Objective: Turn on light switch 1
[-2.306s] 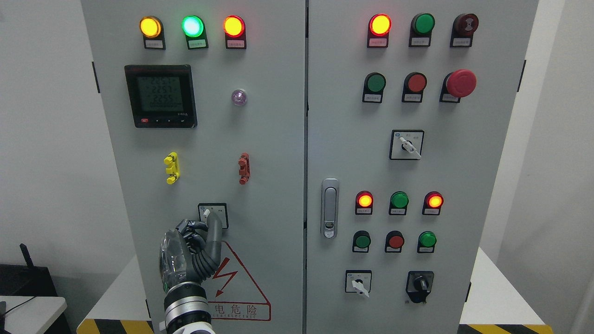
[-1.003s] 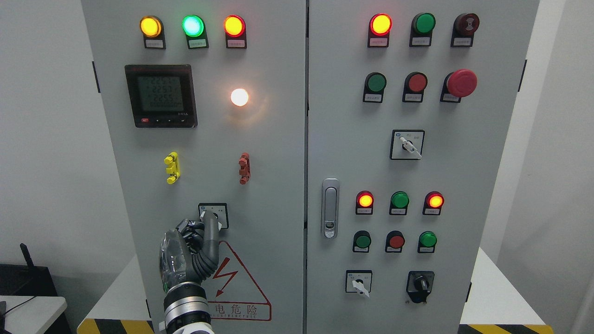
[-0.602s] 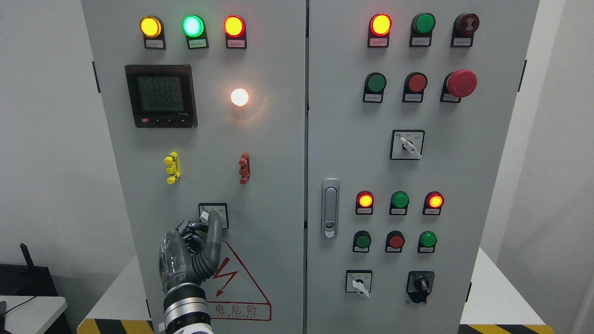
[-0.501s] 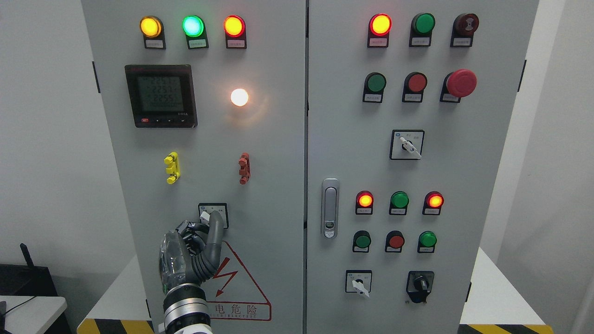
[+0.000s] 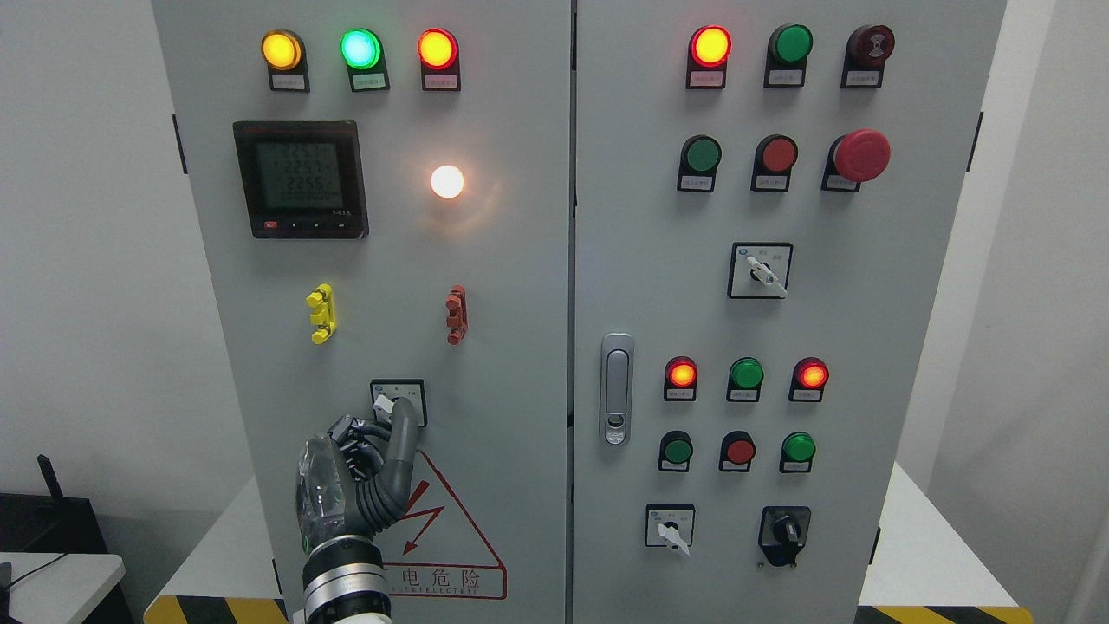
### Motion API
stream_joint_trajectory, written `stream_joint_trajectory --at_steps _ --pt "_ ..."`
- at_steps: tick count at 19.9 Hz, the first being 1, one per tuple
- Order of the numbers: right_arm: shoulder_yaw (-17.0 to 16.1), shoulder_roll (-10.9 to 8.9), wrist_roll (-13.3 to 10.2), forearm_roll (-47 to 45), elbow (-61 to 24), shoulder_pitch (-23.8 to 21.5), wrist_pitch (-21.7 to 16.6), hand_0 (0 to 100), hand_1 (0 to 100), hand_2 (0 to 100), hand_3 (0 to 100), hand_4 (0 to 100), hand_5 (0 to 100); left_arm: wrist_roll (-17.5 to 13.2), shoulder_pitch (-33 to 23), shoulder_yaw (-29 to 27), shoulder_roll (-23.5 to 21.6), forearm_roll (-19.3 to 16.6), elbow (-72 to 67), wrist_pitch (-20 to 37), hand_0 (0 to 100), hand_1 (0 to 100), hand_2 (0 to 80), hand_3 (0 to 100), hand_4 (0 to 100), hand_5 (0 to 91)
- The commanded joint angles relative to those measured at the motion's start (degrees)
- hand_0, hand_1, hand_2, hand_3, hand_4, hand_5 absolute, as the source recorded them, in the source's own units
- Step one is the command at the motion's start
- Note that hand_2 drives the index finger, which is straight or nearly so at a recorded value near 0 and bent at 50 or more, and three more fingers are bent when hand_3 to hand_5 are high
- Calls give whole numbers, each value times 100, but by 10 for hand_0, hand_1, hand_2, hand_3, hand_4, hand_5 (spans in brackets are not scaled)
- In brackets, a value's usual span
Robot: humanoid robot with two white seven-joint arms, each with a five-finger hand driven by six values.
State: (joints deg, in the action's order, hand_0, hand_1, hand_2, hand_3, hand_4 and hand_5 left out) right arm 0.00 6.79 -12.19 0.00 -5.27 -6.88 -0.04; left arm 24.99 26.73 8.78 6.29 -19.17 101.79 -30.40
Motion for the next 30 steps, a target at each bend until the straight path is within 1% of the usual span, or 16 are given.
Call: stream_joint_trajectory --at_steps 1,5,10,13,15,16,17,18,19,20,21,23,25,27,28,30 --pt "132 6 -2 26 0 2 4 120 389 0 0 0 0 -90 -334 -184 -49 -7 218 42 222 317 636 1000 991 870" --pt "132 -3 -2 26 0 2 4 120 389 0 0 0 0 -467 -782 -482 -75 -7 473 454 226 320 641 1000 992 870" --pt "132 -3 -2 26 0 2 4 120 389 0 0 0 0 -995 -1327 -1246 -154 -16 491 1982 227 327 632 1000 992 861" --pt "132 6 -2 26 0 2 4 120 389 0 0 0 0 -1749 -1801 -2027 -224 -16 473 2869 230 324 610 1000 980 829" --pt "132 6 -2 26 0 2 4 120 389 0 0 0 0 -2294 -2310 -2668 -233 -7 412 3590 226 303 554 978 939 699" --pt "132 6 -2 26 0 2 4 120 389 0 0 0 0 -2523 -2565 -3002 -251 36 351 3872 209 263 507 896 882 569" --pt "132 -3 -2 26 0 2 4 120 389 0 0 0 0 -2682 -2794 -3336 -312 45 202 4066 164 225 452 831 829 504" --pt "132 -3 -2 26 0 2 4 120 389 0 0 0 0 -2805 -3005 -3644 -339 115 44 4207 147 215 432 799 799 478" --pt "132 -3 -2 26 0 2 4 120 389 0 0 0 0 -2946 -3224 -3899 -348 298 -106 4339 109 176 401 742 745 423" --pt "132 6 -2 26 0 2 4 120 389 0 0 0 0 -3112 -3401 -4128 -391 553 -272 4454 115 141 357 634 644 314" --pt "132 -3 -2 26 0 -7 4 120 389 0 0 0 0 -3271 -3550 -4330 -418 799 -474 4516 128 131 338 604 608 276" --pt "132 -3 -2 26 0 2 4 120 389 0 0 0 0 -3404 -3675 -4717 -444 1011 -1053 4569 217 53 283 489 529 252" --pt "132 6 -2 26 0 2 4 120 389 0 0 0 0 -3413 -3701 -5078 -444 1038 -2026 4587 262 0 261 453 495 247" --pt "132 -3 -2 26 0 2 4 120 389 0 0 0 0 -3413 -3710 -5324 -453 1030 -3090 4587 293 0 233 404 448 242" --pt "132 -3 -2 26 0 2 4 120 389 0 0 0 0 -3413 -3727 -5395 -479 1030 -3591 4578 303 0 199 350 382 223" --pt "132 -3 -2 26 0 2 4 120 389 0 0 0 0 -3439 -3867 -5387 -584 1012 -4576 4482 314 0 161 307 340 190"
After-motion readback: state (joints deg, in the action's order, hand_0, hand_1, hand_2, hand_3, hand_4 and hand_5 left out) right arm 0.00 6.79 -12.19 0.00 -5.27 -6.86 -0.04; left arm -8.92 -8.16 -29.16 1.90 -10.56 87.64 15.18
